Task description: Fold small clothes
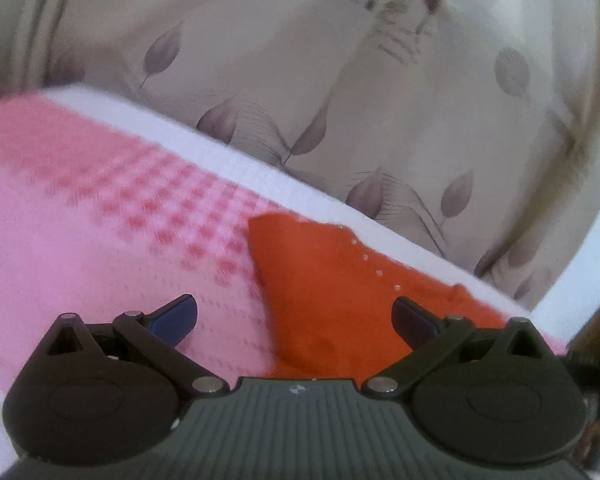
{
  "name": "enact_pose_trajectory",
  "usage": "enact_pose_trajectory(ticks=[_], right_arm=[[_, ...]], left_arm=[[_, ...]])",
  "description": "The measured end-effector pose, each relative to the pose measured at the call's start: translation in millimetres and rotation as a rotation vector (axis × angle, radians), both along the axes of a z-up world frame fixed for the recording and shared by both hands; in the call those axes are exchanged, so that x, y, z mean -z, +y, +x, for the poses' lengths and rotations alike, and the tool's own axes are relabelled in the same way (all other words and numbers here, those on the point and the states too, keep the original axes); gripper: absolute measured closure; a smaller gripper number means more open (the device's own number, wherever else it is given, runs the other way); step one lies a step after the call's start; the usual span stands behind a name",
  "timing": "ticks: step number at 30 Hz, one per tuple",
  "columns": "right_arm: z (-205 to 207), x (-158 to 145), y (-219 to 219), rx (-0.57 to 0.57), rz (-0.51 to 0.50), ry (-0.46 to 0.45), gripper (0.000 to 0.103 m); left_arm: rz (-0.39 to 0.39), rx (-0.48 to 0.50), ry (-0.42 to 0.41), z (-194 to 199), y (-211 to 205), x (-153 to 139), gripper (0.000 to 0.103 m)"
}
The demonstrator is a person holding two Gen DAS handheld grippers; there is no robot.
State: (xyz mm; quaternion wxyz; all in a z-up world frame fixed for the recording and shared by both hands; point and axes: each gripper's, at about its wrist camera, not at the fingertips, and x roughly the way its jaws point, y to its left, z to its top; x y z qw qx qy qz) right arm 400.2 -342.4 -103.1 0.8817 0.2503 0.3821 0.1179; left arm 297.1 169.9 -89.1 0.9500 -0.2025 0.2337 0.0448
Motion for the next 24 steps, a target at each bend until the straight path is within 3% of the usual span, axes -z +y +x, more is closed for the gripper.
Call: enact_pose_trajectory(ticks=[6,8,9,10,11,16,18,21,24], right_arm=[[-9,2,-3,0.026,0.053,-0.048,0.083],[-12,-1,-5,0.018,0.062,-0.088,0.083],[-15,-2,-6,0.016,0.07,-0.109,0.083],[-16,-3,-7,0.016,0.077,-0.12,0.083],[-17,-3,-8,0.016,0.083,-0.127,0.083],[-26,-10,-13,0.0,0.158,-0.172,0.083],[-29,-12,-11,-0.008,0.195,-0.182,0.083],[-26,-12,-2,-0.024,0.212,-0.169,0.083],[-15,-4,4,0.022,0.124,-0.064,0.083]], left_arm=[[0.092,0.099,0.04,47,7,-9,0.001],[0.055,0.115,0.081,67,11,-4,0.01],[0.037,0.131,0.095,75,13,0,0.04],[0.045,0.124,0.131,83,12,4,0.087],[0.059,0.107,0.152,88,13,6,0.086],[0.127,0.016,0.073,73,23,1,0.088],[0.099,-0.061,0.057,65,40,0,0.092],[0.046,-0.097,0.075,62,66,7,0.094],[0.007,-0.089,0.032,51,73,5,0.097]])
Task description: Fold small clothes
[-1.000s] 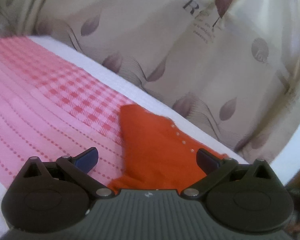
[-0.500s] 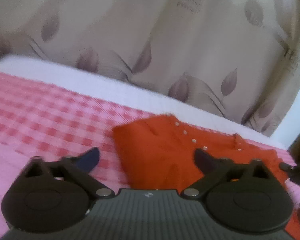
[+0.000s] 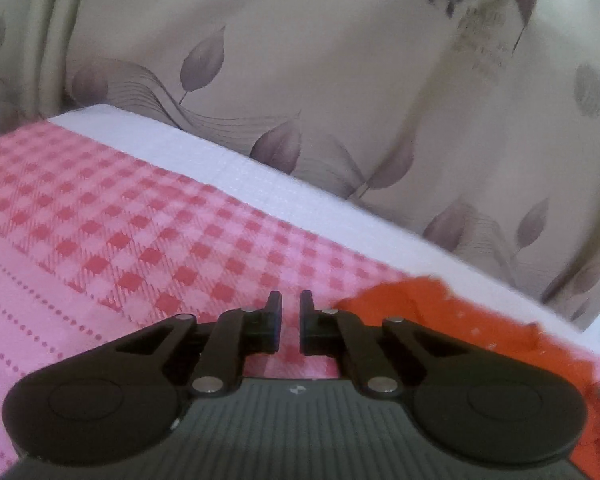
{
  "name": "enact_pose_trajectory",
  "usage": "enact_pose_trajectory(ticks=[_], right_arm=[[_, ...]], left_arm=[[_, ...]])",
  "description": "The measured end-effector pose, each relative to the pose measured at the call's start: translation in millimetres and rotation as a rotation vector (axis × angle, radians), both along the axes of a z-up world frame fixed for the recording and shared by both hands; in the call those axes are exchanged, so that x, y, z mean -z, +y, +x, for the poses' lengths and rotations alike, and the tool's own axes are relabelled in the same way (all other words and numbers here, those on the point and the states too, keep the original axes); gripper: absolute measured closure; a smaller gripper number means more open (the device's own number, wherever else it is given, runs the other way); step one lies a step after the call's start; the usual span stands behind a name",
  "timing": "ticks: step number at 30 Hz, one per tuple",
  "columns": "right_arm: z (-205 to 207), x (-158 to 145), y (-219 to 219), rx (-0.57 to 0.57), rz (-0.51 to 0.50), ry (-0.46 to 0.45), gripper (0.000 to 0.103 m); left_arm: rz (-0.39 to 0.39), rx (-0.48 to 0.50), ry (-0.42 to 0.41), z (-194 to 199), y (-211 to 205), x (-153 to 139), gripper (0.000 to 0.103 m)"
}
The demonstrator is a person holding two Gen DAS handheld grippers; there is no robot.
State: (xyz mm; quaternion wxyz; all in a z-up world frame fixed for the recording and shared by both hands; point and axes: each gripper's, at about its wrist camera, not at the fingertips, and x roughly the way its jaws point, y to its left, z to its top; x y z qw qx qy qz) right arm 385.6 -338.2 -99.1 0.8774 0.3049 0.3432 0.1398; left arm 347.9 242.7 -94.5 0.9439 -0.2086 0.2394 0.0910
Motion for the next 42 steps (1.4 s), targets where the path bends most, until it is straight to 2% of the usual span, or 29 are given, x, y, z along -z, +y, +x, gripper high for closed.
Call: enact_pose_trajectory(ticks=[2,3,4,5,6,7,8,9,10,11,12,14,15,17,19,21,23,25,27,28,29,30,35,39,41,42], right_arm=[[2,3,-7,0.042,0.027,0.03,0.082],[2,3,-11,0.069,0.03,0.038,0.081],[3,5,-15,0.08,0.056,0.043,0.081],[3,8,-19,0.081,0.093,0.043,0.081],[2,9,-22,0.082,0.116,0.038,0.081],[1,10,-23,0.083,0.122,0.031,0.081],[0,9,-23,0.077,0.12,0.023,0.082],[1,8,-20,0.067,0.103,0.019,0.083],[1,6,-17,0.061,0.077,0.019,0.084],[2,4,-13,0.052,0.058,0.016,0.089],[3,2,-9,0.037,0.059,0.004,0.089],[6,-6,-2,0.015,0.052,-0.025,0.089],[10,-7,1,0.018,0.018,-0.01,0.089],[21,1,9,0.018,-0.129,0.09,0.092],[19,2,4,0.04,-0.109,0.088,0.089],[5,-1,-13,0.139,-0.012,0.102,0.079],[-22,-10,-30,0.173,0.095,0.052,0.077],[-63,-27,-37,0.113,0.134,-0.012,0.074],[-106,-41,-40,0.038,0.117,-0.046,0.056],[-131,-47,-40,0.004,0.111,-0.053,0.033],[-152,-51,-41,-0.02,0.102,-0.058,0.017],[-180,-56,-40,-0.04,0.085,-0.067,0.015],[-278,-56,-29,-0.056,-0.028,-0.018,0.015],[-322,-46,-19,-0.063,-0.045,-0.012,0.017],[-333,-46,-2,-0.074,-0.14,-0.02,0.03],[-338,-47,7,-0.088,-0.195,-0.031,0.031]], left_arm=[[0.02,0.038,-0.036,-5,-9,-10,0.097],[0.034,0.077,-0.042,-6,-18,-16,0.086],[0.048,0.126,-0.038,-5,-27,-21,0.064],[0.066,0.167,-0.037,-5,-39,-24,0.05],[0.089,0.193,-0.041,-5,-49,-26,0.03],[0.127,0.223,-0.053,-5,-62,-27,0.025],[0.162,0.249,-0.057,-4,-71,-27,0.026],[0.201,0.271,-0.044,-1,-80,-25,0.03],[0.248,0.278,0.001,4,-89,-19,0.048],[0.272,0.259,0.049,9,-92,-13,0.058],[0.274,0.233,0.084,13,-90,-6,0.075],[0.245,0.165,0.078,10,-79,-1,0.079],[0.241,0.144,0.086,10,-74,-1,0.079],[0.281,0.101,0.106,9,-70,-1,0.076],[0.254,0.077,0.111,3,-61,-3,0.075],[0.211,0.073,0.086,-7,-49,-11,0.077],[0.192,0.112,0.032,-32,-45,-24,0.061],[0.171,0.188,-0.003,-58,-50,-35,0.019],[0.121,0.263,-0.036,-91,-58,-42,0.004],[0.083,0.304,-0.038,-111,-64,-44,0.003],[0.053,0.338,-0.029,-126,-70,-44,0.003],[0.022,0.37,-0.011,-139,-74,-42,0.002],[-0.14,0.446,0.086,-199,-90,-22,0.001],[-0.252,0.49,0.129,-226,-95,-7,0.001],[-0.294,0.512,0.14,-236,-96,0,0.002],[-0.31,0.516,0.146,-241,-96,3,0.002]])
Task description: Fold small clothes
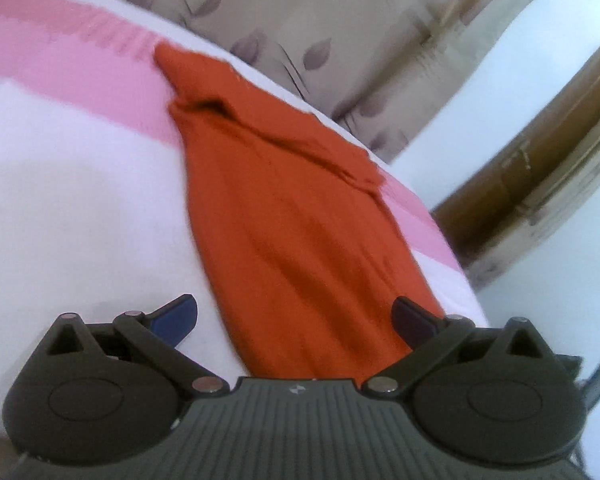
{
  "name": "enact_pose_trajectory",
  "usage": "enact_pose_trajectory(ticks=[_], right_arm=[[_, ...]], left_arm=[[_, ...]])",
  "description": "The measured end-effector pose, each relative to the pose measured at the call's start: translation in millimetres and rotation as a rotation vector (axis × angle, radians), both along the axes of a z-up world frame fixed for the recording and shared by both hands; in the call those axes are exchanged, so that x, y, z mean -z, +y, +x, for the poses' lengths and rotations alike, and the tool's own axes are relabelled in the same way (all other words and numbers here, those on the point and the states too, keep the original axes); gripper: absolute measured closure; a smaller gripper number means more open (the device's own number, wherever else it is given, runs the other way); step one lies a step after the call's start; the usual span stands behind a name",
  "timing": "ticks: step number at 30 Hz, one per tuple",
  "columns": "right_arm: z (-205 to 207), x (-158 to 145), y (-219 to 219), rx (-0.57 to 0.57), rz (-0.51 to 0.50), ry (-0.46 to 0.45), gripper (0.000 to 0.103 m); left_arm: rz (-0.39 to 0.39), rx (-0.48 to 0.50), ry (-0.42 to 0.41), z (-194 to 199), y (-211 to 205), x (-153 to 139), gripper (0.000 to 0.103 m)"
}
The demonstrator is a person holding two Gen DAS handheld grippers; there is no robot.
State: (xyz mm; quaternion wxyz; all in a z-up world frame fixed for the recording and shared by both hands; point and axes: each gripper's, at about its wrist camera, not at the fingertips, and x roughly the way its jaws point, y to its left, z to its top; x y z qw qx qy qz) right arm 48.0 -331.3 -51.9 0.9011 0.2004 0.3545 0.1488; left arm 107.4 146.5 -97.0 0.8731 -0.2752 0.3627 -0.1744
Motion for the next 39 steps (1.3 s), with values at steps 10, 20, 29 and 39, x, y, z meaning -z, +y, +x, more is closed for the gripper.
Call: enact_pose_trajectory(ticks=[10,20,29,39], right_arm=[[-12,5,33,-0.048,-0.006,-0.001,0.084],[-8,26,5,0.028,0.254,0.044,0.089],[-2,26,11,0.038,0.25,0.046,0.09],[-3,13,1,0.087,0.499,0.013,0.094]], left_arm=[[-0.058,0.1,0.02,-32,-13,8,0.005],[-0.159,0.13,0.166,-22,-28,35,0.005],[-0.085,0.11,0.125,-20,-51,35,0.1],[0.001,0.033,-0.182,-40,-47,-25,0.1]])
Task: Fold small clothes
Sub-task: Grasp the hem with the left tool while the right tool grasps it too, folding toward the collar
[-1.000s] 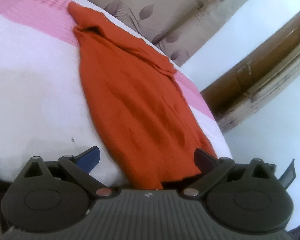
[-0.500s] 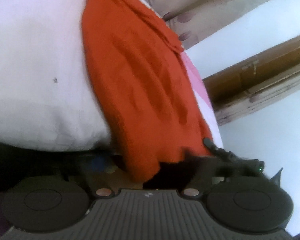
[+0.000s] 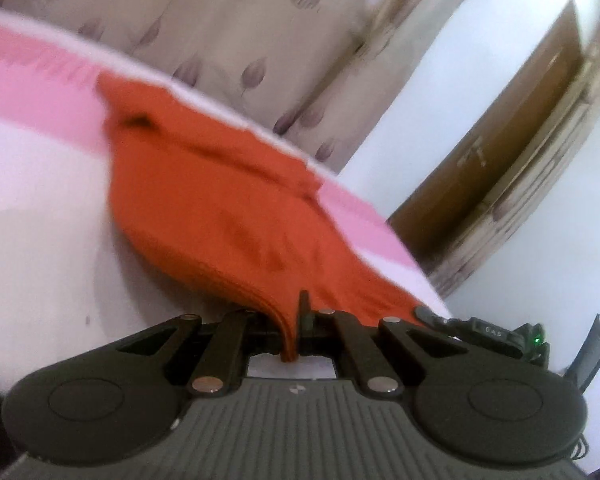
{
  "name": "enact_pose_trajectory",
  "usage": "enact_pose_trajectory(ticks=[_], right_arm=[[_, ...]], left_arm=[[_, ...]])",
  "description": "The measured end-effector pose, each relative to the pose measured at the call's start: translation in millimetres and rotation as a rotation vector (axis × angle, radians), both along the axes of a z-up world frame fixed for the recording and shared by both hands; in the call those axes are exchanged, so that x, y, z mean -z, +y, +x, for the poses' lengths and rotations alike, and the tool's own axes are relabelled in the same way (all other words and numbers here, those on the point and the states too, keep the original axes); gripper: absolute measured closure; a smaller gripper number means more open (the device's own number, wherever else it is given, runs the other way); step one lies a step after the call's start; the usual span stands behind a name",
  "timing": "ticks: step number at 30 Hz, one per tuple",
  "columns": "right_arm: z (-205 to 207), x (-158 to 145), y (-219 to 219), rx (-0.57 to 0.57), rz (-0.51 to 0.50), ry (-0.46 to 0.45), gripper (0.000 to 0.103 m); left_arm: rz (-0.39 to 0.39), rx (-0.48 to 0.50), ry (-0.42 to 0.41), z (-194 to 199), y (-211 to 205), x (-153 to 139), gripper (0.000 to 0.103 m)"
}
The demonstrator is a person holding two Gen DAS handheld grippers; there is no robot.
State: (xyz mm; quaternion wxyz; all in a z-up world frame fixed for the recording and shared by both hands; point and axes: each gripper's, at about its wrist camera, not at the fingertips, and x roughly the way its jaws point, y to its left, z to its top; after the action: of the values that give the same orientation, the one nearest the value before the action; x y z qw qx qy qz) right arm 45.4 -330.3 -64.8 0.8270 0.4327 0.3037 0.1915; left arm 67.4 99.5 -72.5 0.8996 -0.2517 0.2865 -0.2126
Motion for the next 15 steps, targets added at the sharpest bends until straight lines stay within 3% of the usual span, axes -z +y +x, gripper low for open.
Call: enact_pose_trajectory(ticks=[5,15], right_arm=[[9,-6,-6,0.029,0.123,-0.024,0.094],[42,-25,-3,0.024,0.174,-0.067,0.094]], left_arm=[[0.023,-0.02,-0.085,1,-3,-15,0.1],[0.027,-0.062,-0.191,22,0,-42,0.1]])
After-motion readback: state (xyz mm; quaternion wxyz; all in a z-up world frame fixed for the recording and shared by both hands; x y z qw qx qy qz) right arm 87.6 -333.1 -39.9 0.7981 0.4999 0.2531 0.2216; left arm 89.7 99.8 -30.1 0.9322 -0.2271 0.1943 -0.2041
